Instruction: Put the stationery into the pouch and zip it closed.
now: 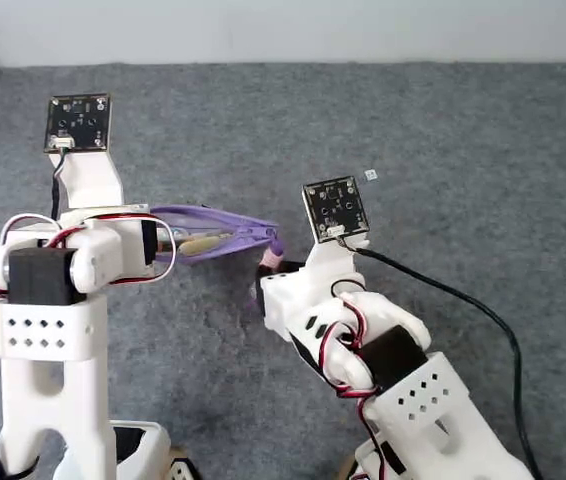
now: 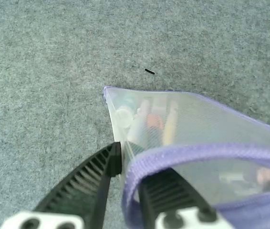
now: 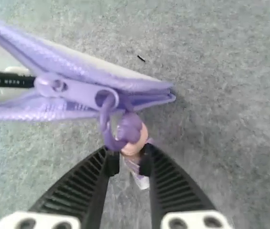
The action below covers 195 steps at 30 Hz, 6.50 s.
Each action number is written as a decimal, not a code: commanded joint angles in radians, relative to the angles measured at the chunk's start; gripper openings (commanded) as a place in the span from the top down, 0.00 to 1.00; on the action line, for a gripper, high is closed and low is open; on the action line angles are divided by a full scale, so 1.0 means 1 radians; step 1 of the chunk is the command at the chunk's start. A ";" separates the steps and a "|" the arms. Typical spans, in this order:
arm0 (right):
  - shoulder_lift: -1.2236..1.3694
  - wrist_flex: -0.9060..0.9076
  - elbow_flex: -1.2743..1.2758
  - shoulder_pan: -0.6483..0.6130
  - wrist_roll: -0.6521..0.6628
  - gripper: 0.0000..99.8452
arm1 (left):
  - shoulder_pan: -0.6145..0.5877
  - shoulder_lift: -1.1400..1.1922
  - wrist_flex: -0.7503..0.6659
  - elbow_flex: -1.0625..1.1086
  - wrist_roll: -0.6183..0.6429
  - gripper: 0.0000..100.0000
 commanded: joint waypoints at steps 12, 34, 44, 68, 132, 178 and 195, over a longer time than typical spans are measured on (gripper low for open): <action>-0.004 -0.042 0.000 0.079 0.054 0.85 | 0.005 -0.009 -0.017 -0.028 -0.006 0.99; -0.015 -0.044 -0.005 0.039 0.295 0.85 | 0.005 -0.003 -0.023 -0.028 -0.006 0.99; -0.012 -0.105 -0.006 0.039 0.354 0.85 | 0.005 -0.002 -0.023 -0.028 -0.006 0.99; -0.036 -0.111 -0.068 0.047 0.356 0.99 | 0.006 -0.011 -0.014 -0.030 -0.009 0.99; 0.252 -0.329 -0.589 0.110 0.704 0.99 | -0.110 -0.278 -0.104 0.133 0.009 0.64; 0.248 0.081 -0.661 0.004 0.423 0.99 | -0.126 -0.279 0.169 -0.081 -0.091 0.74; 0.449 -0.082 -1.091 -0.027 0.733 0.99 | 0.206 -0.267 0.150 -0.073 0.029 0.74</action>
